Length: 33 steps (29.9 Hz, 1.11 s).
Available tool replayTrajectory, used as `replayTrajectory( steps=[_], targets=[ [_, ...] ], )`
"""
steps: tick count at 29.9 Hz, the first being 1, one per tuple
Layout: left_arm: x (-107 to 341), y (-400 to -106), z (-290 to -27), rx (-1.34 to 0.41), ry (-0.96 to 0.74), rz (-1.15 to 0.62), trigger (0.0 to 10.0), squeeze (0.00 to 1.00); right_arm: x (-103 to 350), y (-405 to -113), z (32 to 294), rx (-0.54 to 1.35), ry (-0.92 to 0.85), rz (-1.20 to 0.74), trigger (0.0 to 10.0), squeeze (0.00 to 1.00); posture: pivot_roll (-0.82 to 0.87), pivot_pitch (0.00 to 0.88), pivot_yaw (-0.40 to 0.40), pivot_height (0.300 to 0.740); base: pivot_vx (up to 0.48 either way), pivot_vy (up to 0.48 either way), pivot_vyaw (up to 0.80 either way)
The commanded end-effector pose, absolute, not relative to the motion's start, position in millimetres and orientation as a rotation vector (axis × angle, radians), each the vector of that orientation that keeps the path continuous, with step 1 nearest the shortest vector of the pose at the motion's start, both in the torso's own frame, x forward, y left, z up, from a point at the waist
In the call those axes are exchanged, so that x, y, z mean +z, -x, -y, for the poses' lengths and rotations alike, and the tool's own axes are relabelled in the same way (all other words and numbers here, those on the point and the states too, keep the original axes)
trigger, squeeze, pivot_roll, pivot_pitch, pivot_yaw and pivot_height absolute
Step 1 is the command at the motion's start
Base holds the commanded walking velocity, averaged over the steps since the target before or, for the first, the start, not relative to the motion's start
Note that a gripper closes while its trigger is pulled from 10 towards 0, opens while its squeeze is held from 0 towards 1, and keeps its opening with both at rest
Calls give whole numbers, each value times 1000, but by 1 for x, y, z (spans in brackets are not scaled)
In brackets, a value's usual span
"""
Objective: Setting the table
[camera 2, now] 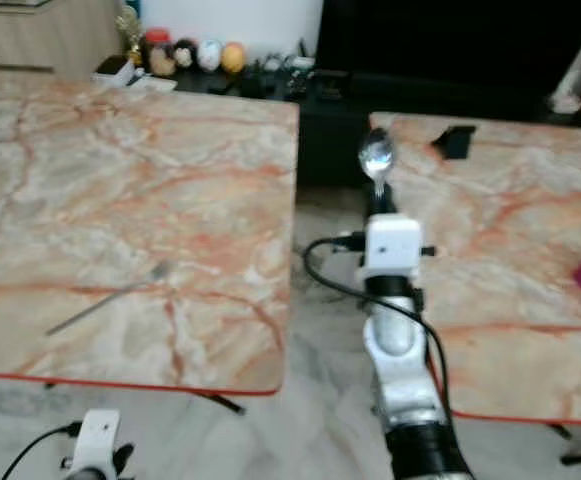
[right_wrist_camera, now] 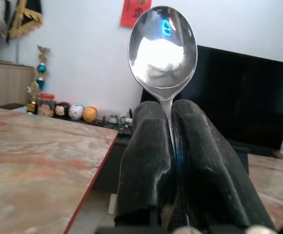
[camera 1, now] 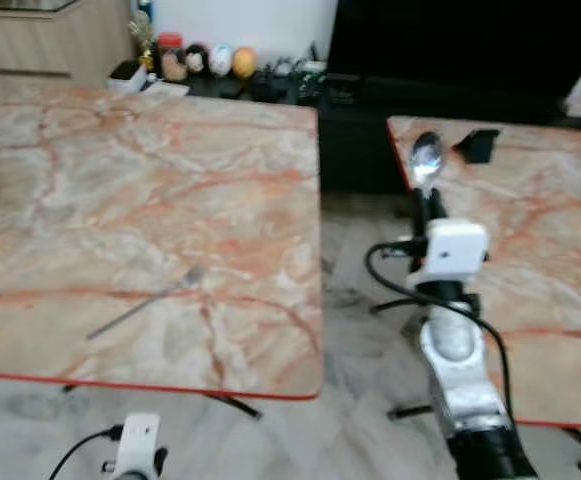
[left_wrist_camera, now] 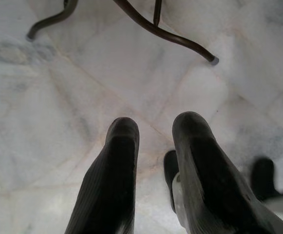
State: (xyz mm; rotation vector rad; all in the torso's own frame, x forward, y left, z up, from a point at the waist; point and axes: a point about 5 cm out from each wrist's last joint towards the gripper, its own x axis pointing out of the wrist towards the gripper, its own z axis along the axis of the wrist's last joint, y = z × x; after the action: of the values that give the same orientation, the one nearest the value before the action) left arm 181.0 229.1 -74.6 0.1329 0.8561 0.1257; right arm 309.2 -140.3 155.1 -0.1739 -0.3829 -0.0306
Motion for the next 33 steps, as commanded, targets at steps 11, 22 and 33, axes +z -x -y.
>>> replayTrajectory(
  steps=[11, 22, 33],
  targets=[
    [-77, -180, -224, 104, -129, -877, 10000, 0, 158, -309, 146, -49, 192, 396, 10000, 0, -38, 0, -21, 740, 0, -340, 0],
    [-76, -180, -226, 91, -152, -877, 10000, 0, 160, -308, 145, -48, 197, 406, 10000, 0, -48, 0, -6, 740, 0, -332, 0],
    [-76, -180, -226, 97, -150, -877, 10000, 0, 160, -309, 143, -39, 202, 402, 10000, 0, -44, 0, -12, 740, 0, -329, 0]
  ],
)
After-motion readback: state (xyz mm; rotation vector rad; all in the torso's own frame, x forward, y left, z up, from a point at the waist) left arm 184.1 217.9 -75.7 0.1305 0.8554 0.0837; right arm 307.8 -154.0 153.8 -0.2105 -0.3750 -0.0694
